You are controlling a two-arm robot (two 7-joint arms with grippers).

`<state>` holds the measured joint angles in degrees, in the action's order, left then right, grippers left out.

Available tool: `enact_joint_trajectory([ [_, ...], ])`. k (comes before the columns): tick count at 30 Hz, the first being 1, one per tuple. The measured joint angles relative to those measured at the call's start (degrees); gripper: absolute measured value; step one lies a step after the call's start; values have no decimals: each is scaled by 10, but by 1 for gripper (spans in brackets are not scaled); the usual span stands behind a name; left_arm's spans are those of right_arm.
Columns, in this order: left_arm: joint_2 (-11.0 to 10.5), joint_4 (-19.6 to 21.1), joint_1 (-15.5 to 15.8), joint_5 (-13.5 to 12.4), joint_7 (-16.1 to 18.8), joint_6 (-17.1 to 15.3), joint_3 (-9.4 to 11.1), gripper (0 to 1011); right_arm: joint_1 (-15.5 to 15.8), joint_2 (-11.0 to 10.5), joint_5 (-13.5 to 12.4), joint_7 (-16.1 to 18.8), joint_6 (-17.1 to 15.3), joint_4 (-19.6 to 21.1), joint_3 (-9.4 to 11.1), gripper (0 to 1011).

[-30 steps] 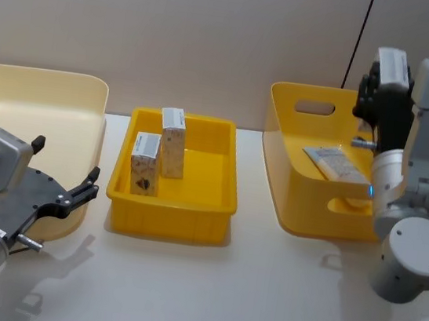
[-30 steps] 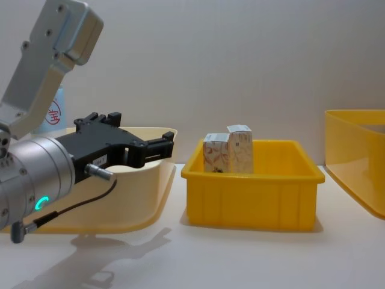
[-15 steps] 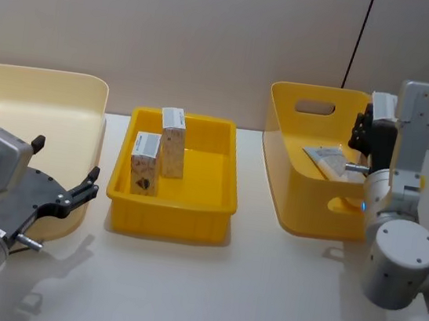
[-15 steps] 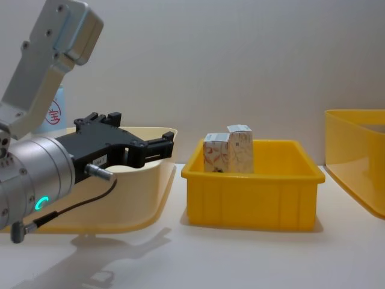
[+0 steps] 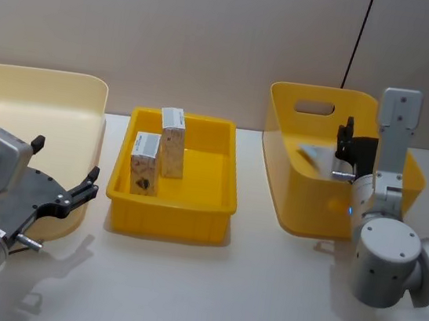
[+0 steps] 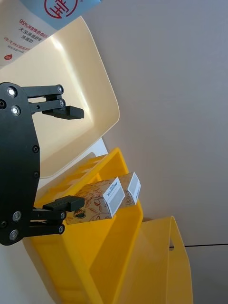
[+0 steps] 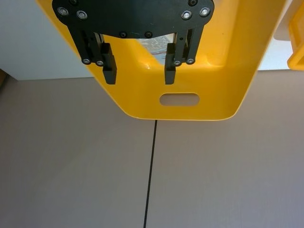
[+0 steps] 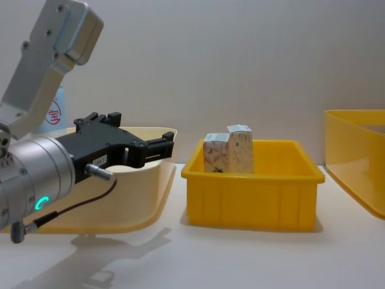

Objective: Bimanual collaborative sorting of washing and personal care products

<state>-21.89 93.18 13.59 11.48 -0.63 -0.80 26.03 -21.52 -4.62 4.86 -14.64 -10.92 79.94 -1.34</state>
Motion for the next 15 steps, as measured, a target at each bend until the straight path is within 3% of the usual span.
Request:
enact_joint_trajectory([
  [10,0,0,0,0,0,0,0,1003,-4,2,2,0,-5,-10,-1,891],
  [15,0,0,0,0,0,0,0,1003,-5,3,3,0,-6,-13,-1,998],
])
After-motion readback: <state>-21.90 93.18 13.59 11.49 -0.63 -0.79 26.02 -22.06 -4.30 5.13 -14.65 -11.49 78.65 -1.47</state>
